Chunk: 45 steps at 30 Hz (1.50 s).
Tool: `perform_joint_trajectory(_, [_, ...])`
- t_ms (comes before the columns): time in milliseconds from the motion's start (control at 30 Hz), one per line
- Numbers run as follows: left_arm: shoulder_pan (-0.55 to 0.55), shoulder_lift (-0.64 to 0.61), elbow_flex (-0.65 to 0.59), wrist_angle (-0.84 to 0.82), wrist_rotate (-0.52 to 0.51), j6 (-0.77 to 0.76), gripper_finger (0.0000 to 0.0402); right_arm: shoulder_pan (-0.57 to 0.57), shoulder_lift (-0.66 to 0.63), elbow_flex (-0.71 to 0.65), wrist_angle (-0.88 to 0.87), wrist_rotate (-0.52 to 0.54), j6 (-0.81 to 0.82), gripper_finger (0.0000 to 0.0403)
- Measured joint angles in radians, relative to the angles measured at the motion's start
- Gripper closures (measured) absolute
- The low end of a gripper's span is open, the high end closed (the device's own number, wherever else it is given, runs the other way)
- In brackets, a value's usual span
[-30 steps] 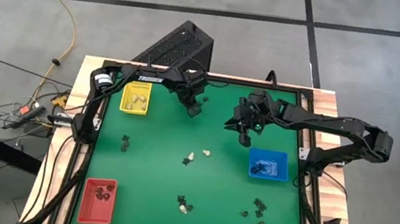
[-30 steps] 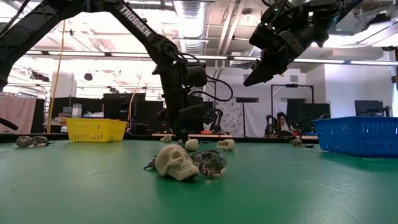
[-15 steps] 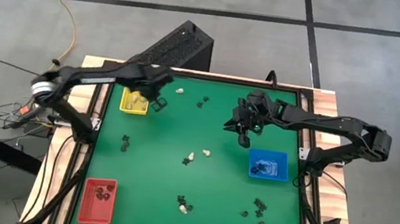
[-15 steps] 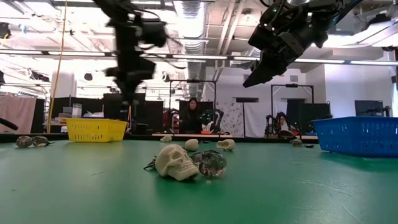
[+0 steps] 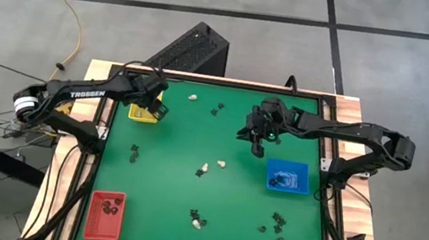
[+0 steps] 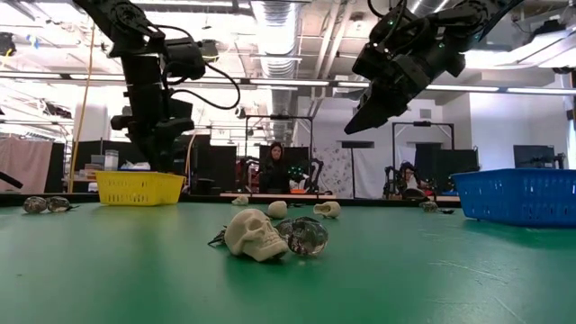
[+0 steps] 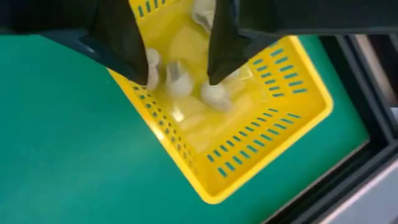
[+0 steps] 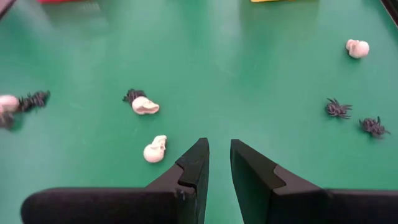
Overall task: Sort Halloween decoration
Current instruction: Put the white skull toy into the yellow bin, then put the black skull toy into the red bin
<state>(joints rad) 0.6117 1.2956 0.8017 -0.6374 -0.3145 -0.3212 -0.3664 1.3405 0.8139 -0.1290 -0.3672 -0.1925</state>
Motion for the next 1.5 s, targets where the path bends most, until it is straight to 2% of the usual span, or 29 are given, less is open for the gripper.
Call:
perform_joint_trajectory(133, [0.000, 0.000, 0.000, 0.001, -0.026, 0.024, 0.0204, 0.006, -0.001, 0.000, 0.003, 0.001, 0.059, 0.0305])
perform_joint_trajectory(267, [-0.014, -0.001, 0.000, 0.047, -0.025, 0.077, 0.0189, 0.024, -0.001, 0.000, 0.003, 0.001, 0.095, 0.0305])
perform_joint_trajectory(433, [-0.095, -0.001, 0.000, 0.199, 0.086, 0.188, 0.0187, 0.053, -0.001, 0.000, 0.023, 0.008, 0.095, 0.0305])
perform_joint_trajectory(533, [-0.173, -0.001, -0.017, 0.363, 0.226, 0.296, 0.0187, 0.068, -0.001, 0.000, 0.044, 0.011, 0.098, 0.0305])
perform_joint_trajectory(633, [-0.261, -0.001, -0.084, 0.583, 0.358, 0.400, 0.0187, 0.082, -0.002, 0.000, 0.060, 0.012, 0.098, 0.0305])
perform_joint_trajectory(700, [-0.308, -0.001, -0.134, 0.697, 0.359, 0.417, 0.0187, 0.087, -0.002, 0.000, 0.061, 0.012, 0.098, 0.0305])
perform_joint_trajectory(767, [-0.335, -0.001, -0.160, 0.722, 0.345, 0.410, 0.0187, 0.087, -0.002, 0.000, 0.061, 0.012, 0.098, 0.0305])
perform_joint_trajectory(867, [-0.364, -0.005, -0.159, 0.616, 0.336, 0.319, 0.0187, 0.086, -0.002, 0.000, 0.060, 0.015, 0.097, 0.0305])
perform_joint_trajectory(1067, [-0.429, -0.014, -0.058, 0.092, 0.329, 0.006, 0.0187, 0.085, -0.001, 0.000, 0.059, 0.015, 0.077, 0.0305])
perform_joint_trajectory(1233, [-0.475, -0.014, 0.012, -0.241, 0.303, -0.199, 0.0187, 0.082, 0.001, 0.000, 0.060, 0.015, 0.037, 0.0305])
perform_joint_trajectory(1367, [-0.516, -0.014, 0.014, -0.398, 0.317, -0.357, 0.0187, 0.083, 0.001, 0.000, 0.057, 0.015, 0.035, 0.0305])
perform_joint_trajectory(1500, [-0.574, -0.013, -0.006, -0.422, 0.350, -0.492, 0.0187, 0.083, 0.001, 0.000, 0.054, 0.015, 0.035, 0.0305])
